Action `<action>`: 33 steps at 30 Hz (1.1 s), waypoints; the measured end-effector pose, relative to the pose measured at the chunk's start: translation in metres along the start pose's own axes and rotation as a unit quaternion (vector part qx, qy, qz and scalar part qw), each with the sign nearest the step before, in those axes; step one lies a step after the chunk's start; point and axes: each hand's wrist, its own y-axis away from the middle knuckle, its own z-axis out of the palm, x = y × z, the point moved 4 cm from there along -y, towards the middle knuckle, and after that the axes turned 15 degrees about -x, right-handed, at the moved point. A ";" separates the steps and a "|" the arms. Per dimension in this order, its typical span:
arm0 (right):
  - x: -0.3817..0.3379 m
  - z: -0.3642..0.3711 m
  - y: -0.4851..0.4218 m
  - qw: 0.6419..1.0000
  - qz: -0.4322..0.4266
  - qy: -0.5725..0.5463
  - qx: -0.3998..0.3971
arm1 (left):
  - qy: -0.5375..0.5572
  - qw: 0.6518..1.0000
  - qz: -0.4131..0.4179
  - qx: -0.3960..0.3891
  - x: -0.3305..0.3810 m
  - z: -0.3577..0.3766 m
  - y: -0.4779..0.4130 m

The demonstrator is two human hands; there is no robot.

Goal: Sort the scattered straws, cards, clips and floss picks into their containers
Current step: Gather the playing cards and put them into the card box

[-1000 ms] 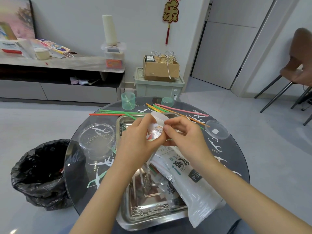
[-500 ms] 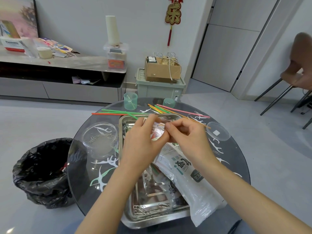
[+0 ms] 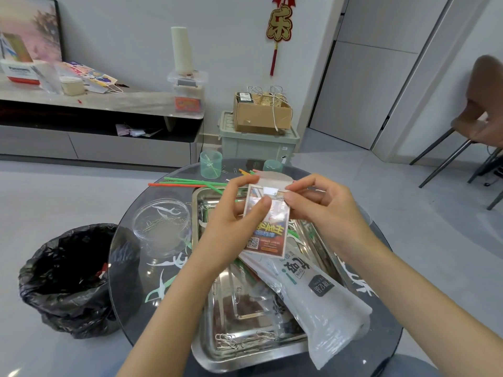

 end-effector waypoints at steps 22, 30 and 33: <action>0.006 0.004 -0.017 0.989 0.058 0.132 -0.045 | -0.316 0.948 -0.041 0.015 0.000 0.008 0.000; 0.004 0.009 -0.015 0.982 0.025 0.176 -0.054 | -0.426 0.904 -0.010 0.043 0.002 0.008 0.000; 0.001 0.009 -0.014 0.983 0.019 0.174 -0.050 | -0.432 0.901 0.015 0.044 0.006 0.010 0.000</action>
